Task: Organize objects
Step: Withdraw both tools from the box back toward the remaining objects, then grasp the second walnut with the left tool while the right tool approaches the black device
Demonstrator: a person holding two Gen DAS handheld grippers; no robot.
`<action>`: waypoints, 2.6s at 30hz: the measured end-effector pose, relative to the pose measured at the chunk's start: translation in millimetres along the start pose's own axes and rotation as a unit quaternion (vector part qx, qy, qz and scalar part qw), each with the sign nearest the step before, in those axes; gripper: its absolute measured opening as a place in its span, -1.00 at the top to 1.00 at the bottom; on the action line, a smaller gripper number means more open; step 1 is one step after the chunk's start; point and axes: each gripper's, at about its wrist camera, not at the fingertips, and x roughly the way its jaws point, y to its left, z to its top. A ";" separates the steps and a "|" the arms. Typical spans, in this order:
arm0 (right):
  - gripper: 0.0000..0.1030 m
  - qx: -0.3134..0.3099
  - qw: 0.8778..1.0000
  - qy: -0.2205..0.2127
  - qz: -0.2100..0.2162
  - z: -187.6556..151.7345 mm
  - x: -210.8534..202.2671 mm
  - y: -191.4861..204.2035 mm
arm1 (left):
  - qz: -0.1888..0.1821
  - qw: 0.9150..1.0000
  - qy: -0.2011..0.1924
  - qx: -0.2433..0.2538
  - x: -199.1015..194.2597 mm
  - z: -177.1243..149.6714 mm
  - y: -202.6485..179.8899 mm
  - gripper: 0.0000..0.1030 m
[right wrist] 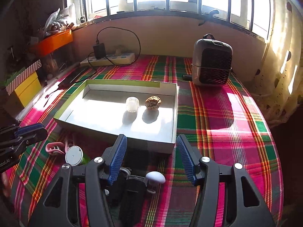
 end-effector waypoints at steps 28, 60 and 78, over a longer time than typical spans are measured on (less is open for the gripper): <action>-0.09 0.022 1.000 -0.007 -0.004 -77.4 -68.4 -1.7 | -0.195 0.970 0.055 0.137 -53.6 -101.6 -66.9 0.51; -0.09 0.033 0.999 0.000 -0.002 -94.5 -72.5 -6.5 | -0.140 0.976 0.072 0.152 -28.8 -106.9 -89.2 0.45; -0.09 0.034 0.999 0.016 0.005 -98.5 -60.4 -4.2 | -0.125 0.979 0.080 0.139 -23.1 -111.4 -82.2 0.47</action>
